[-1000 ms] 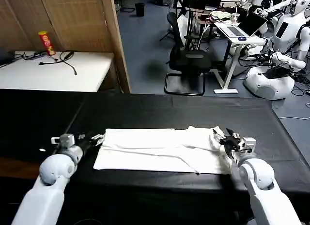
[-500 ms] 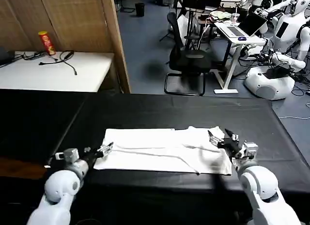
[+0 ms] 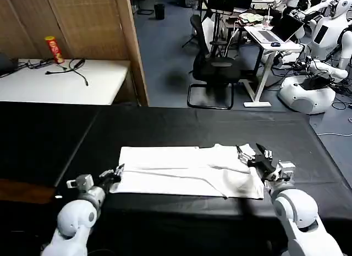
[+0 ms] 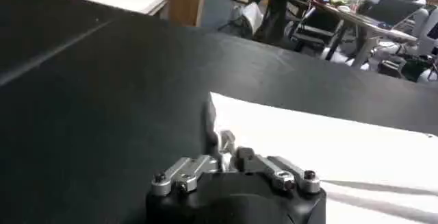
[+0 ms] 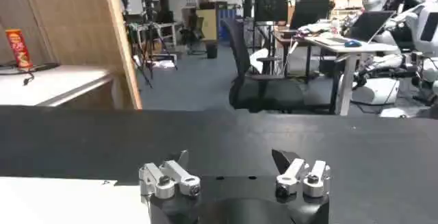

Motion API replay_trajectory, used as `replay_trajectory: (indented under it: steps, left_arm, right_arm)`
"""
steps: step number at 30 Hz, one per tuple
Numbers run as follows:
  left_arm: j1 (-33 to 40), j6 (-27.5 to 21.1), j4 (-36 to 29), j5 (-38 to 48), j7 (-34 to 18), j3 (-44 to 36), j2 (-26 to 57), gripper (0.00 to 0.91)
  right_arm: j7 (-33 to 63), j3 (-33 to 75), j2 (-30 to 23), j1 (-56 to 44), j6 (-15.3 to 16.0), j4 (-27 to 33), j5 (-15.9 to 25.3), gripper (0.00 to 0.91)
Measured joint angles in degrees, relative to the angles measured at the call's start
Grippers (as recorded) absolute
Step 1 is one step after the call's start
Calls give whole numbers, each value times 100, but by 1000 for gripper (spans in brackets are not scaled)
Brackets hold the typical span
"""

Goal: Fold and organize the clothes.

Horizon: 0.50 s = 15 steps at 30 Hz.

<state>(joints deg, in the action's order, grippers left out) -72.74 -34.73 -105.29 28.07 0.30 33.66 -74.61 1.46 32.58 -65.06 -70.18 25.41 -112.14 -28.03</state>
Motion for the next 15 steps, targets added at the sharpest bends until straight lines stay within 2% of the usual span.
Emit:
replay_trajectory:
  steps: [3,8,15]
  left_arm:
    - [24,144,8,-289,90,-14,16,0]
    - [59,647,21,-1079,207,40,296,0]
    - [105,1039,223,-1477,257,339,1268,0]
  right_arm:
    - [0,14,-2,5,0,-5,0,878]
    - [6,74,-2,2,0,-10,-2,878]
    - [16,101,-92,-9,1,-26,-1,878]
